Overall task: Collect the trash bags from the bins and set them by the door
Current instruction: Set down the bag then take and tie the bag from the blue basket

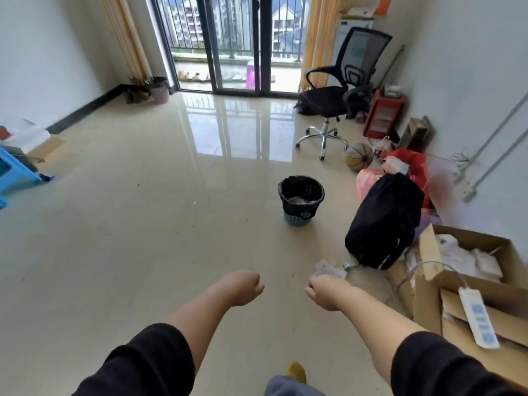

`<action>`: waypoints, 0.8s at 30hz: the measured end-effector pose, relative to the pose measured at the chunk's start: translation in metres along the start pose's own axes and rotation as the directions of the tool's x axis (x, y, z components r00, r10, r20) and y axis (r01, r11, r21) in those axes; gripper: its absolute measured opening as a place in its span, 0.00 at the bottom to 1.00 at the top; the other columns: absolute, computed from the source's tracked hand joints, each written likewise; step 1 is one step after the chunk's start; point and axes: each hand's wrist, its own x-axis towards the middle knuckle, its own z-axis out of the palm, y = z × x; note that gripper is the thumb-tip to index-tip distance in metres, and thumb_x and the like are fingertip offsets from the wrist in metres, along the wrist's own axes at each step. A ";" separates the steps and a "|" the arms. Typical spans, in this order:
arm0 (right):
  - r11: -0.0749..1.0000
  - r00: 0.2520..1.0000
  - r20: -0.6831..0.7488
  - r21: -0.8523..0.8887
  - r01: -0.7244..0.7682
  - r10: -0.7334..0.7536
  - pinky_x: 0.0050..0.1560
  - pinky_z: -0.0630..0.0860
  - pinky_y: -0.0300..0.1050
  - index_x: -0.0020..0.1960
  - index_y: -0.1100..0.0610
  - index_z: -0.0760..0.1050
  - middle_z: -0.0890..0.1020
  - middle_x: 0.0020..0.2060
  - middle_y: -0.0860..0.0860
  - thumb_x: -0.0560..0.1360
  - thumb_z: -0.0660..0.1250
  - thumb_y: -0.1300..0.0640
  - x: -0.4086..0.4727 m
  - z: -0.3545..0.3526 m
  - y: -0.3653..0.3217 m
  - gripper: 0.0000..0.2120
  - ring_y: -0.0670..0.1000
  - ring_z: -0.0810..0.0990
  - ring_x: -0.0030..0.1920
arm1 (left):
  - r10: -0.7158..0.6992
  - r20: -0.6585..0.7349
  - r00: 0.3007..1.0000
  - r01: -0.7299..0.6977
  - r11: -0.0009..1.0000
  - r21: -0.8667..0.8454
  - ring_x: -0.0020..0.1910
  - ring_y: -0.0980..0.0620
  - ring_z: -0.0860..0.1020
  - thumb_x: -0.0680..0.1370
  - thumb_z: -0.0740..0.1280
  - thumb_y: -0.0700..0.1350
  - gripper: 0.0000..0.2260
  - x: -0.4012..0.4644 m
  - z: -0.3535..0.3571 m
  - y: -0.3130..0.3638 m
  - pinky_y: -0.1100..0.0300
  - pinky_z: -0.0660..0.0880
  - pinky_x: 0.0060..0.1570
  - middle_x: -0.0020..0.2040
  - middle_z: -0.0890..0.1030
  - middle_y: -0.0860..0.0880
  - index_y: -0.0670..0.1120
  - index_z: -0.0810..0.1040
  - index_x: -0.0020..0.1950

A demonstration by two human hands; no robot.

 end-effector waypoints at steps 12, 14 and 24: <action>0.999 0.997 0.062 0.029 -0.039 0.037 0.49 0.68 0.49 0.62 0.59 0.69 0.75 0.60 0.58 0.82 0.48 0.48 0.184 -0.143 0.049 0.19 0.58 0.75 0.56 | 0.064 0.030 0.998 -0.065 0.997 0.035 0.56 0.43 0.77 0.82 0.52 0.54 0.19 0.220 -0.139 -0.029 0.52 0.73 0.54 0.59 0.78 0.44 0.43 0.74 0.60; 0.996 0.996 0.061 0.061 -0.070 0.066 0.48 0.68 0.48 0.62 0.59 0.69 0.75 0.60 0.57 0.82 0.48 0.48 0.223 -0.163 0.050 0.19 0.56 0.73 0.50 | 0.085 0.052 0.995 -0.087 0.995 0.039 0.57 0.43 0.76 0.82 0.52 0.54 0.19 0.260 -0.163 -0.045 0.52 0.73 0.55 0.59 0.78 0.44 0.43 0.74 0.61; 0.859 0.970 0.064 0.455 -0.237 0.233 0.50 0.69 0.49 0.47 0.56 0.66 0.77 0.57 0.59 0.81 0.50 0.48 0.378 -0.258 0.038 0.13 0.58 0.75 0.52 | 0.162 0.198 0.967 -0.180 0.980 0.081 0.61 0.43 0.75 0.82 0.52 0.52 0.19 0.447 -0.290 -0.106 0.54 0.71 0.58 0.62 0.77 0.43 0.41 0.73 0.63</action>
